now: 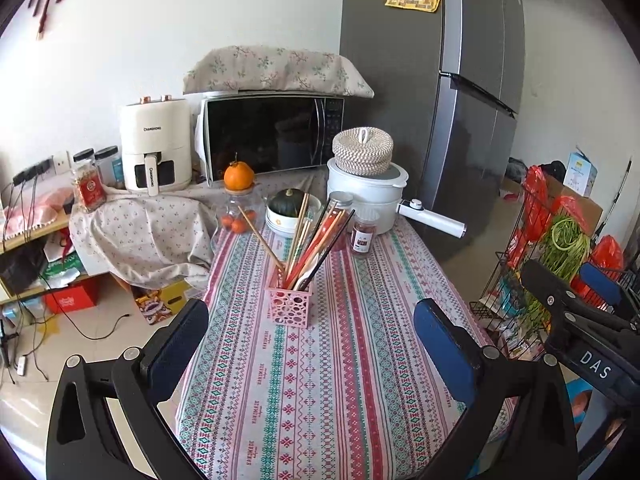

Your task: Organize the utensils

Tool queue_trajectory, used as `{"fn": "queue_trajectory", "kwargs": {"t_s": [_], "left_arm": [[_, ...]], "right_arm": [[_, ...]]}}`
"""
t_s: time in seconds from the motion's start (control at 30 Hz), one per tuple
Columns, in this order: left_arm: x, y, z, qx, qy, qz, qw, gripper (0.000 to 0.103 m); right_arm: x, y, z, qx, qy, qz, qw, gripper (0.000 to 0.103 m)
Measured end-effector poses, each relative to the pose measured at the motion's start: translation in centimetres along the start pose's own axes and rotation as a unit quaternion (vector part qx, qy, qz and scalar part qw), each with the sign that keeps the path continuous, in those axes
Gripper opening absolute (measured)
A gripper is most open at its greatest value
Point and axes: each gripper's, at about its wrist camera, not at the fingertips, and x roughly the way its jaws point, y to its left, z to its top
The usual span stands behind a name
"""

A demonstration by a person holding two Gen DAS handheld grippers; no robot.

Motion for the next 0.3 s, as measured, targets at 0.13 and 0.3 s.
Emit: {"fn": "queue_trajectory", "kwargs": {"t_s": [0.13,0.3], "left_arm": [[0.20,0.15,0.01,-0.004,0.002,-0.001,1.0000,0.103],[0.47,0.29,-0.05,-0.008,0.005,-0.007,0.9999,0.103]], "right_arm": [[0.03,0.03,-0.03,-0.001,0.000,0.000,1.000,0.103],[0.22,-0.01,-0.04,0.000,0.001,0.001,1.000,0.103]]}}
